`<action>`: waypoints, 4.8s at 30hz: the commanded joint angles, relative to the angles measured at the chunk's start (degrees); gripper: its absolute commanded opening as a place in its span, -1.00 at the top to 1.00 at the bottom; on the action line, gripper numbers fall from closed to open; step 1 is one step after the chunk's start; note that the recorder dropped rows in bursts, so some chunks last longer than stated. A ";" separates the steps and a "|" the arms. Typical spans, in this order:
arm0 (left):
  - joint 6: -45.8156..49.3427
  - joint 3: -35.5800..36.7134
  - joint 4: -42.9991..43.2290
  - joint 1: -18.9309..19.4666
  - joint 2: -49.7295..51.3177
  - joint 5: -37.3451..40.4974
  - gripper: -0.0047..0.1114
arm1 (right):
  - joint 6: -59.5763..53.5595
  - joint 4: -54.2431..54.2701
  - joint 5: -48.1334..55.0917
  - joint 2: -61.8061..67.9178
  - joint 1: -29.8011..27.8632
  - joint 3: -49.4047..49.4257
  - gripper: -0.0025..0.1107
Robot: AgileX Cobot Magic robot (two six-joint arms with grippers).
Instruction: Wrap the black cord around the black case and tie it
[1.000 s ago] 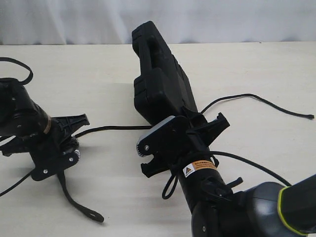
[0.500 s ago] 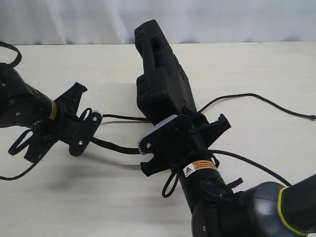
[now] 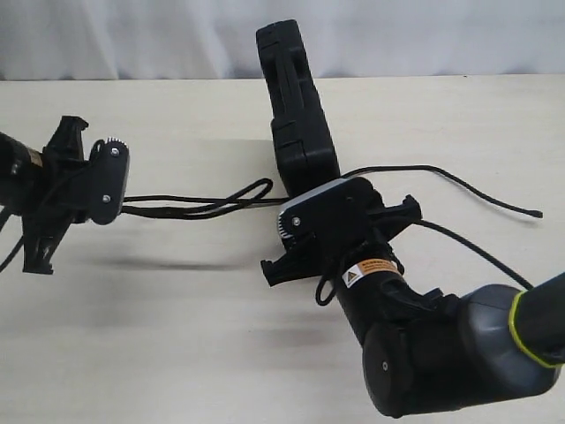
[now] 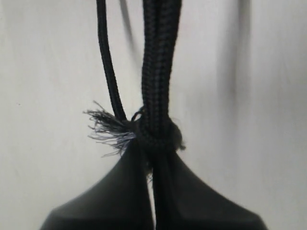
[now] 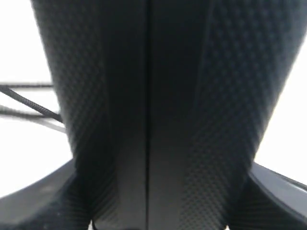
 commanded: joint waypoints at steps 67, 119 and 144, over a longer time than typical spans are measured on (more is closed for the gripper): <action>9.87 -12.75 -43.58 8.27 6.11 36.28 0.92 | 1.94 -5.33 -0.95 -0.60 -0.48 3.61 0.88; -8.57 -28.34 -31.20 -1.08 13.94 43.97 0.92 | -0.61 -8.05 0.25 -0.60 -0.48 3.61 0.88; -22.80 -28.48 -11.74 -0.96 20.85 43.66 0.92 | -1.68 -8.05 0.25 -0.60 -0.48 3.61 0.88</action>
